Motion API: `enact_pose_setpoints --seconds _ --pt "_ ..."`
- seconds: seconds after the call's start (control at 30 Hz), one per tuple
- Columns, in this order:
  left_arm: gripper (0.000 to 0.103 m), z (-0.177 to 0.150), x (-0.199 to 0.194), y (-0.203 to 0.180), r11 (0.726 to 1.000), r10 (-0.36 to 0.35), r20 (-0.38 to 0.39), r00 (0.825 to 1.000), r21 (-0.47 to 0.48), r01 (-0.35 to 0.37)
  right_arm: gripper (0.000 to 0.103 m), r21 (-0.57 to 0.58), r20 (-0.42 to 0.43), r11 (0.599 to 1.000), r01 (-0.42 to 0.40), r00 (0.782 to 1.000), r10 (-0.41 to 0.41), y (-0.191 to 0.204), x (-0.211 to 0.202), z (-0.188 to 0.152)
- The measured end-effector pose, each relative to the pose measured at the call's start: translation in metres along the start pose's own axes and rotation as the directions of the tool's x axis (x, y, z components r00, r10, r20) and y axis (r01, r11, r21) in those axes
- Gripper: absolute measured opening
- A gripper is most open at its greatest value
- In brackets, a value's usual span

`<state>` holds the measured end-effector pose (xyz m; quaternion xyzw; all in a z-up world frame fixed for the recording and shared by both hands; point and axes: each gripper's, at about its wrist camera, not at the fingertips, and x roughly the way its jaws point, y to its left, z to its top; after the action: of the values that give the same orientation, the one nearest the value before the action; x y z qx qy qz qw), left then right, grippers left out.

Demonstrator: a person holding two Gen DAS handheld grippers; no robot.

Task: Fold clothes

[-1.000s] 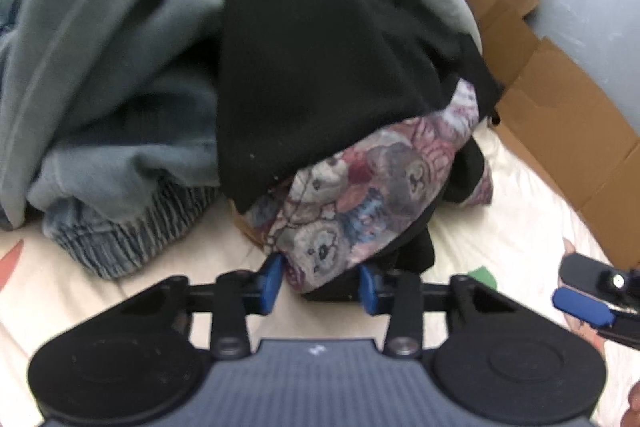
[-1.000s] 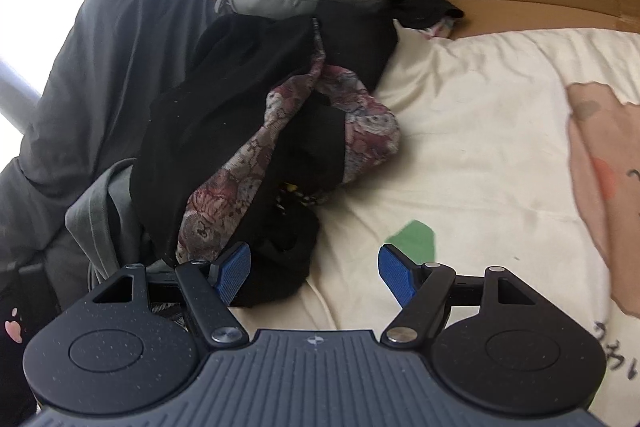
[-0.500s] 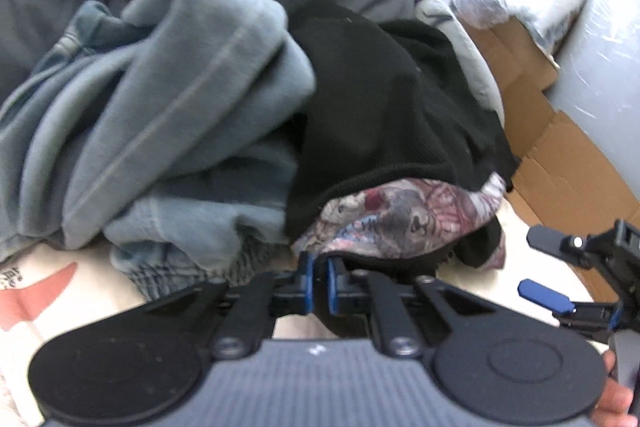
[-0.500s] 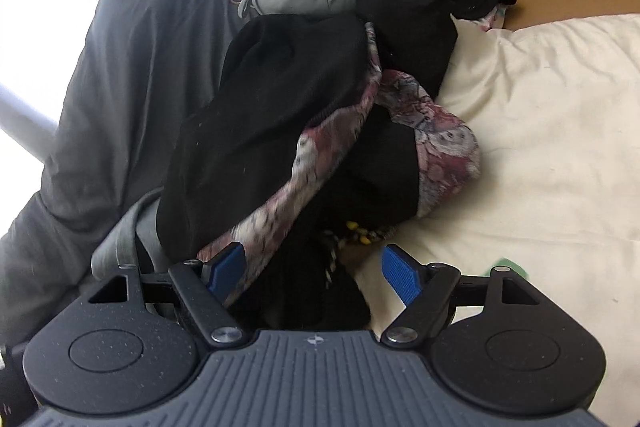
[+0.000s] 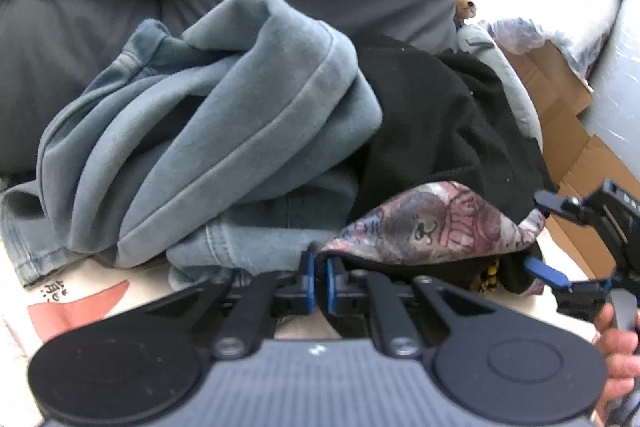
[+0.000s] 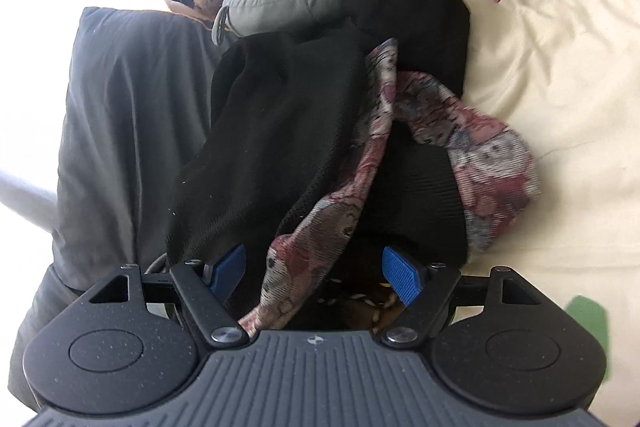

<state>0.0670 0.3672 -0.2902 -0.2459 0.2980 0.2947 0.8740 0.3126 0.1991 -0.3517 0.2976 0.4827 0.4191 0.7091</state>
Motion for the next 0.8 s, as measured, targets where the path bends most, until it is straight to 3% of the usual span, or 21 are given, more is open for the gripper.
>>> enact_pose_setpoints --seconds 0.2,0.3,0.33,0.37,0.47,0.8 --pt "0.019 -0.007 0.012 0.001 1.0 0.001 -0.051 0.999 -0.027 -0.002 0.07 0.056 -0.057 0.997 -0.056 0.997 0.06 0.0 0.03 0.006" --pt "0.024 -0.01 0.019 -0.004 1.0 -0.004 -0.074 0.997 -0.018 0.003 0.064 0.055 -0.077 0.998 -0.037 0.996 0.041 0.002 0.039 0.014" --pt "0.027 -0.012 0.022 -0.006 1.0 -0.004 -0.084 0.996 -0.013 0.003 0.053 0.057 -0.08 0.998 -0.03 0.996 0.034 0.002 0.04 0.016" --pt "0.033 -0.013 0.025 -0.007 1.0 -0.003 -0.095 0.995 -0.011 0.002 0.031 0.065 -0.083 0.998 -0.015 0.996 0.02 0.0 0.039 0.019" --pt "0.043 -0.018 0.027 -0.008 1.0 -0.011 -0.118 0.993 -0.027 0.008 0.005 0.092 -0.082 0.996 -0.01 0.996 0.018 -0.007 0.03 0.027" --pt "0.06 -0.035 0.028 -0.031 0.994 -0.112 -0.152 0.982 -0.027 0.109 0.003 -0.015 -0.013 0.998 0.054 0.998 -0.054 -0.007 -0.037 0.044"
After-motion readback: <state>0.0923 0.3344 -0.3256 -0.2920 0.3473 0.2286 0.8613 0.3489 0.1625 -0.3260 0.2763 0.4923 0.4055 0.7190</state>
